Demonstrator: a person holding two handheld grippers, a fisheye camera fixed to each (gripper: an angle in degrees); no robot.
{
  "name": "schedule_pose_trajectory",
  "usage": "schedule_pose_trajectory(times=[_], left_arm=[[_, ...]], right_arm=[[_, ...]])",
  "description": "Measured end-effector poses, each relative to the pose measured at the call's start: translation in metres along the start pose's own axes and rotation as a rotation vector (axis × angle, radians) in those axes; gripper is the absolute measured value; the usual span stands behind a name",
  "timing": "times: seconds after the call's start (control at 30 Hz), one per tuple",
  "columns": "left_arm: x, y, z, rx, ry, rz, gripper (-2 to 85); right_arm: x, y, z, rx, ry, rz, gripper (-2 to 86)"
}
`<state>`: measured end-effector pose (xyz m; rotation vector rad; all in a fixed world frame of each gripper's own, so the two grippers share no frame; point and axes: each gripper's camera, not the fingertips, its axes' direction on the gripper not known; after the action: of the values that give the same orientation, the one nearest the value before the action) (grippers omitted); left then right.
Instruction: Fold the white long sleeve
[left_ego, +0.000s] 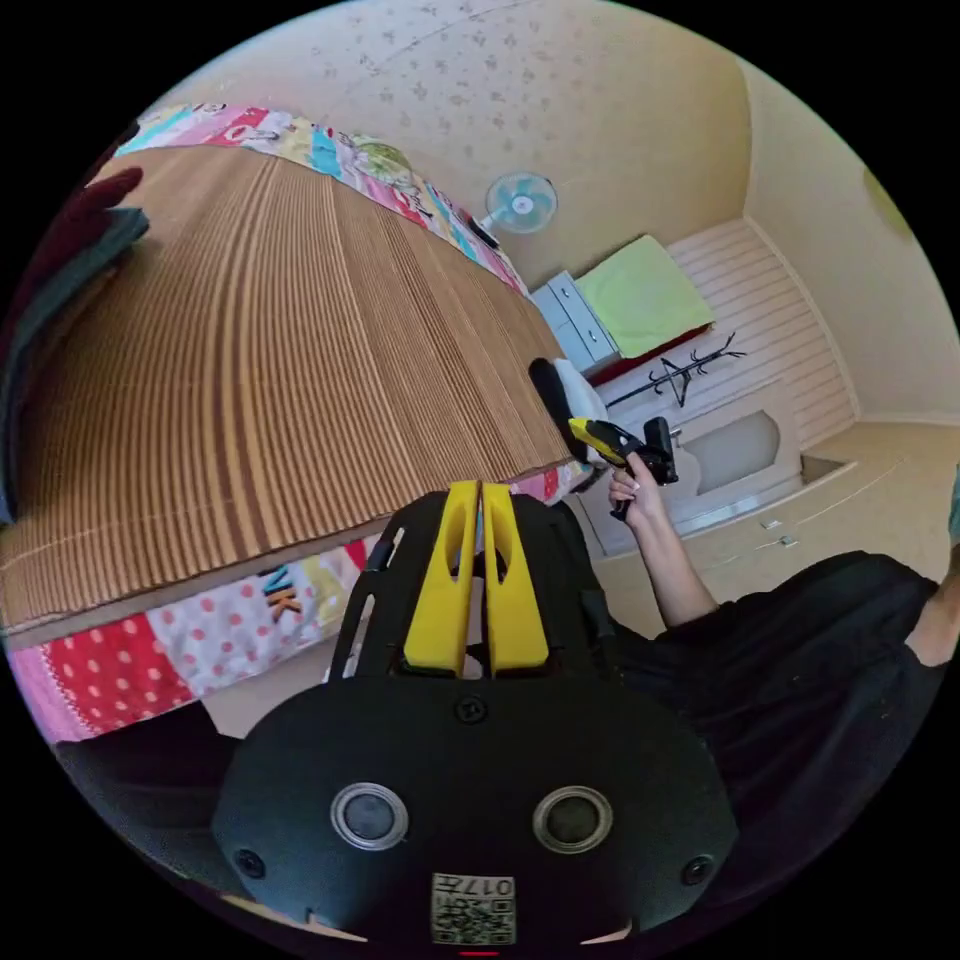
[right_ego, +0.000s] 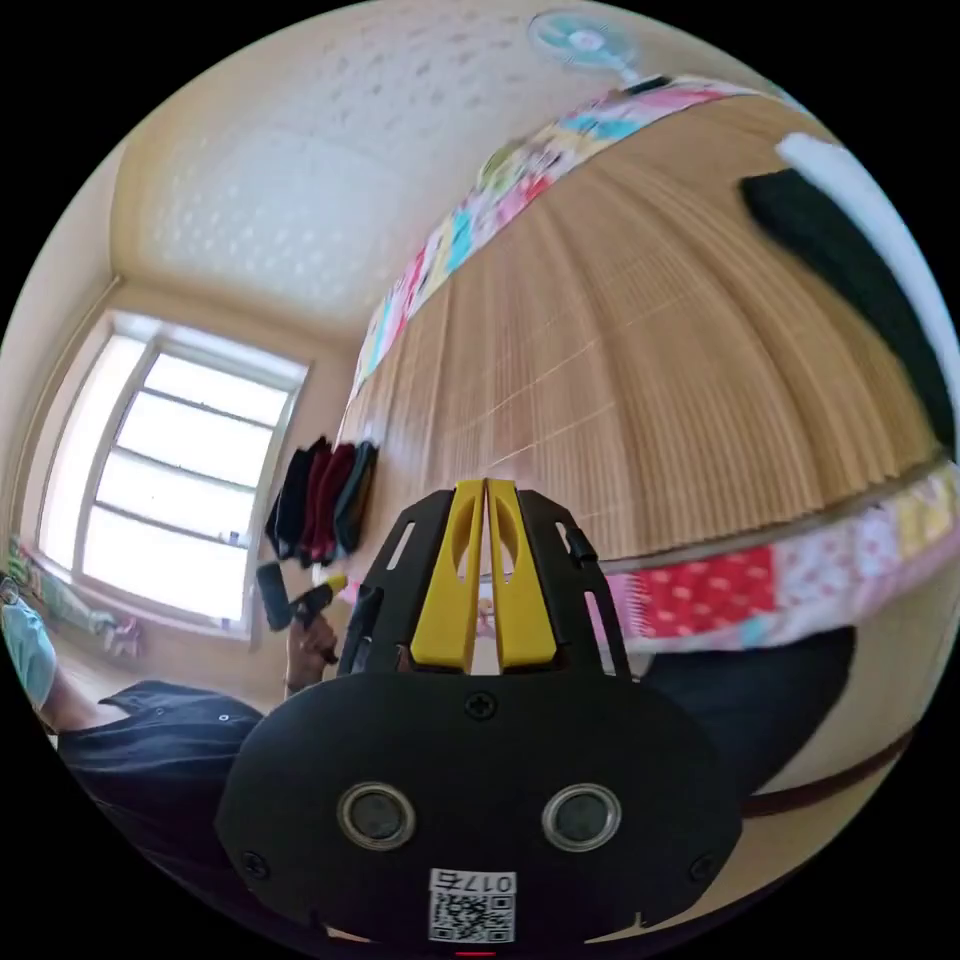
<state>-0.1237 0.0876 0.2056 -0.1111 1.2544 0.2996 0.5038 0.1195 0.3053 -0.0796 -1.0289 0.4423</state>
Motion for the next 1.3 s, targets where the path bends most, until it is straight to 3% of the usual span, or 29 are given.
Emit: schedule_pose_trajectory(times=[0.13,0.2,0.27,0.37,0.5,0.6,0.67,0.77,0.9,0.97,1.03,1.13,1.2,1.3], left_arm=[[0.02,-0.015,0.084,-0.278,-0.016,0.054,-1.0],[0.037,-0.02,0.1,-0.304,-0.101,0.102,-1.0],[0.055,-0.029,0.111,-0.303,-0.217,0.098,-1.0],[0.078,-0.04,0.116,-0.272,-0.352,0.095,-1.0],[0.104,-0.05,0.116,-0.252,-0.562,0.097,-1.0],[0.117,-0.054,0.112,-0.219,-0.671,0.083,-1.0],[0.126,-0.055,0.109,-0.195,-0.736,0.068,-1.0],[0.135,-0.05,0.107,-0.16,-0.824,0.068,-1.0],[0.133,-0.042,0.105,-0.158,-0.868,0.053,-1.0],[0.129,-0.038,0.101,-0.152,-0.852,0.032,-1.0],[0.127,-0.034,0.096,-0.14,-0.856,0.023,-1.0],[0.124,-0.029,0.09,-0.117,-0.865,0.012,-1.0],[0.12,-0.028,0.088,-0.113,-0.85,0.006,-1.0],[0.113,-0.027,0.089,-0.114,-0.825,0.0,-1.0]], right_arm=[[0.035,-0.002,-0.083,0.255,0.408,0.124,4.8],[0.064,-0.015,-0.102,0.343,0.562,0.235,10.8],[0.093,-0.034,-0.093,0.29,0.563,0.293,11.0],[0.12,-0.069,-0.059,0.083,0.489,0.333,4.1],[-0.004,-0.104,-0.062,0.21,0.525,0.013,1.7],[-0.113,-0.116,-0.033,0.184,0.561,-0.278,1.1],[-0.165,-0.108,-0.003,0.105,0.487,-0.444,1.0],[-0.218,-0.072,0.066,-0.07,0.167,-0.598,1.0],[-0.229,-0.007,0.205,-0.482,-0.074,-0.579,1.3],[-0.22,0.012,0.232,-0.549,-0.113,-0.515,1.7],[-0.213,0.017,0.228,-0.516,-0.132,-0.467,2.4],[-0.207,0.007,0.188,-0.294,-0.081,-0.425,4.7],[-0.197,-0.003,0.161,-0.089,0.14,-0.358,7.7],[-0.178,-0.015,0.172,-0.003,0.495,-0.271,13.7]])
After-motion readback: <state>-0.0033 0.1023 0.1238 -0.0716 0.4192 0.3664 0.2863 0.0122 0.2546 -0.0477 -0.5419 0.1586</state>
